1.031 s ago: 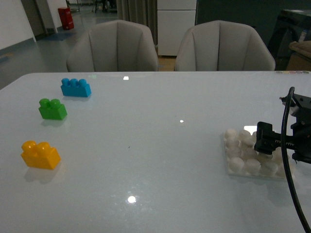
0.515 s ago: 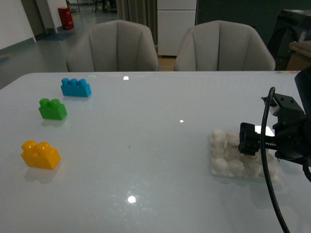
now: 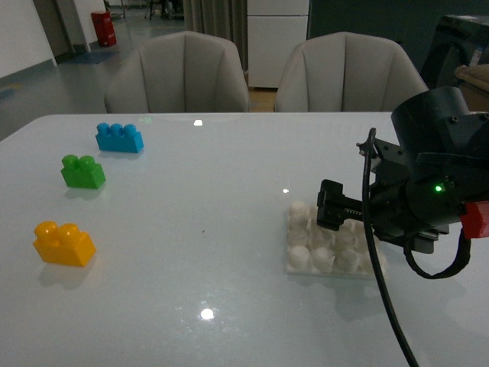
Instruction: Insert yellow block into base center
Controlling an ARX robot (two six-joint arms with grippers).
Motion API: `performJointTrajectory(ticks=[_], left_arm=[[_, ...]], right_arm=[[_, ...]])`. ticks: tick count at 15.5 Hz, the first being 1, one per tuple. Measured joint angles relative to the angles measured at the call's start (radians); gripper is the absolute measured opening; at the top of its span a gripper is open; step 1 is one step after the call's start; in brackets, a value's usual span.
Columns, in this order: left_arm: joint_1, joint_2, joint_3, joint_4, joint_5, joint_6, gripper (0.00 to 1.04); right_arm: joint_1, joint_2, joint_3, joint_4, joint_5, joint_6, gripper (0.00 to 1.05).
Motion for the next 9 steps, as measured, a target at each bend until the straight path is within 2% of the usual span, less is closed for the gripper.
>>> performJointTrajectory(ticks=[9], left_arm=[[0.0, 0.0, 0.0, 0.0, 0.0, 0.0, 0.98]], right_arm=[[0.074, 0.057, 0.113, -0.056, 0.018, 0.098, 0.98]])
